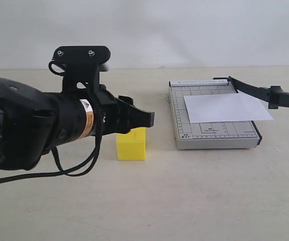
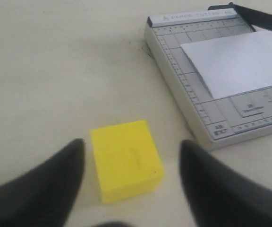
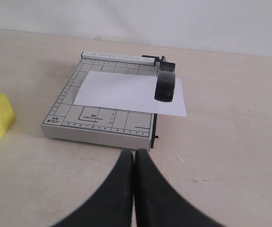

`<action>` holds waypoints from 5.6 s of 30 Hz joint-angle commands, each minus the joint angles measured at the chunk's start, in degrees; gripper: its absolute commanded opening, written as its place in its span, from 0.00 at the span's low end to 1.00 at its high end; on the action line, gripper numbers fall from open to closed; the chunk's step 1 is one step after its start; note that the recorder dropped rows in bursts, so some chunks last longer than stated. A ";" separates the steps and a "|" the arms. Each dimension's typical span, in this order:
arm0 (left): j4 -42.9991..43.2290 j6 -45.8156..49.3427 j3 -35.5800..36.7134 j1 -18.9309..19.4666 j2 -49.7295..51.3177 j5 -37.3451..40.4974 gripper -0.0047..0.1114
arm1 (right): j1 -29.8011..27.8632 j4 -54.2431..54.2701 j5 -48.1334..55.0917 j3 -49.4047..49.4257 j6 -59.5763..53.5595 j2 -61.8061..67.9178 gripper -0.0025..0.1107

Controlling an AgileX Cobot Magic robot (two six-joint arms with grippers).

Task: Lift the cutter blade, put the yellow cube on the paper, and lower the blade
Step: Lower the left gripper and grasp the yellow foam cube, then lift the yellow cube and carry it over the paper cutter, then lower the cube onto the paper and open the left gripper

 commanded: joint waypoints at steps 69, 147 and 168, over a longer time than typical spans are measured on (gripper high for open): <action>-2.25 10.70 -14.89 6.18 8.22 -23.41 0.08 | -0.01 0.01 -0.09 -0.22 0.10 0.21 0.02; -98.69 108.09 -83.16 10.87 45.32 24.96 0.08 | -0.01 0.01 -0.34 -0.22 1.15 0.21 0.02; -99.73 120.37 -88.40 9.49 55.19 18.45 0.08 | -0.01 0.01 -0.34 -0.22 1.15 0.21 0.02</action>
